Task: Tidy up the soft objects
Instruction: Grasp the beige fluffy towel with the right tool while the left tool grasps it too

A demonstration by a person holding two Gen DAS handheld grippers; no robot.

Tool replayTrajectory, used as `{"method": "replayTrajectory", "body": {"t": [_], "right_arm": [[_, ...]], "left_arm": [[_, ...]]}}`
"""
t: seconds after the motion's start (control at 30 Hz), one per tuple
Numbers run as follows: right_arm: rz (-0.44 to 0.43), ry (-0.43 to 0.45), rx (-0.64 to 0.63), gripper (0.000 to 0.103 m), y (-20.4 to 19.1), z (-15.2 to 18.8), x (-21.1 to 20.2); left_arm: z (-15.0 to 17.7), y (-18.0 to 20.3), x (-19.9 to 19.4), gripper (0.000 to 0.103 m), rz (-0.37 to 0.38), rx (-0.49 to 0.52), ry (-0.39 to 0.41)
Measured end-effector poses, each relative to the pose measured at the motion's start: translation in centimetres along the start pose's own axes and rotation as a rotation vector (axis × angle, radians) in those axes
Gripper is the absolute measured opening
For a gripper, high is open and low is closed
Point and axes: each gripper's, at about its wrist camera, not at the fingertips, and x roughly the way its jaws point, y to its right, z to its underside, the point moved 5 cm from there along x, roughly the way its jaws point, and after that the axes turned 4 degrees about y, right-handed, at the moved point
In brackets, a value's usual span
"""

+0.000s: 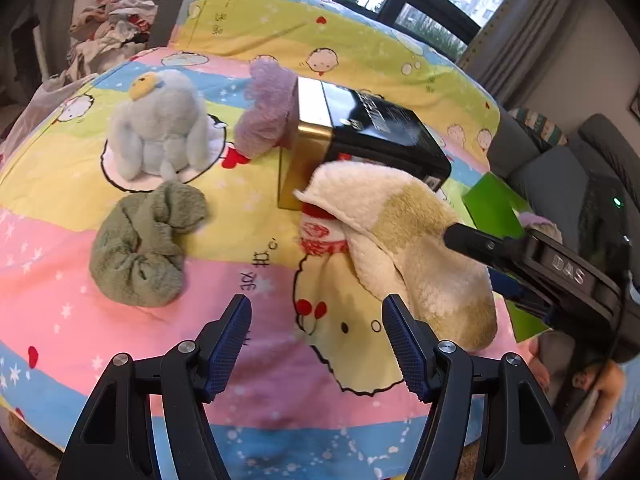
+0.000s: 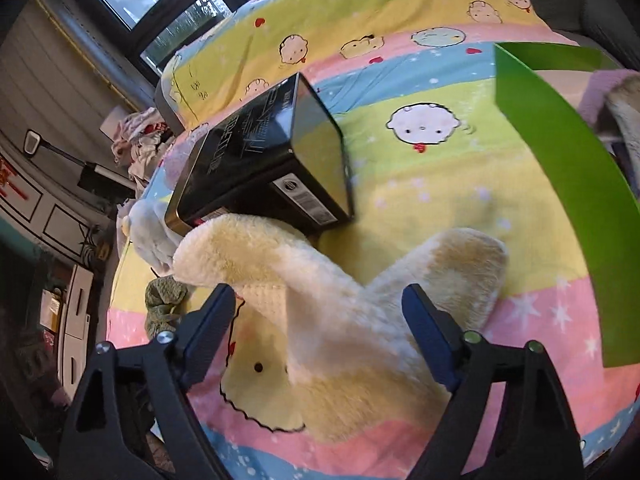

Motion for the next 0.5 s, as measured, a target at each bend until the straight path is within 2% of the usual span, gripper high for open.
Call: {"method": "replayTrajectory", "body": {"t": [0.1,0.27,0.3,0.33,0.37,0.4,0.43,0.5], "right_arm": [[0.026,-0.003,-0.044,0.085,-1.7,-0.9,0.6],[-0.02,-0.007,-0.107,0.082,-4.3,-1.8,1.8],[-0.014,-0.014,-0.121,0.071,-4.7,-1.8,2.3],[-0.001,-0.019,-0.136,0.053,-5.0,-1.7,2.8],[0.021,-0.029,-0.157,0.044,-5.1,-1.5,3.2],[0.043,-0.043,-0.181,0.018,-5.2,-1.3,3.6],[0.058,-0.056,-0.199,0.008,-5.3,-0.9,3.8],[0.025,-0.048,-0.197,0.008,-5.2,-0.6,3.0]], "left_arm": [[0.0,-1.0,-0.3,0.068,-0.026,-0.007,0.004],[-0.3,-2.7,-0.7,0.068,-0.038,-0.028,0.011],[-0.3,-3.0,-0.7,0.068,-0.039,-0.037,0.011],[-0.3,-3.2,-0.7,0.068,-0.038,-0.046,0.011],[-0.4,-3.4,-0.8,0.068,-0.036,-0.055,0.012],[-0.4,-3.5,-0.9,0.068,-0.033,-0.063,0.011],[-0.4,-3.6,-0.9,0.068,-0.03,-0.066,0.012],[-0.4,-3.6,-1.0,0.068,-0.022,-0.068,0.012]]}}
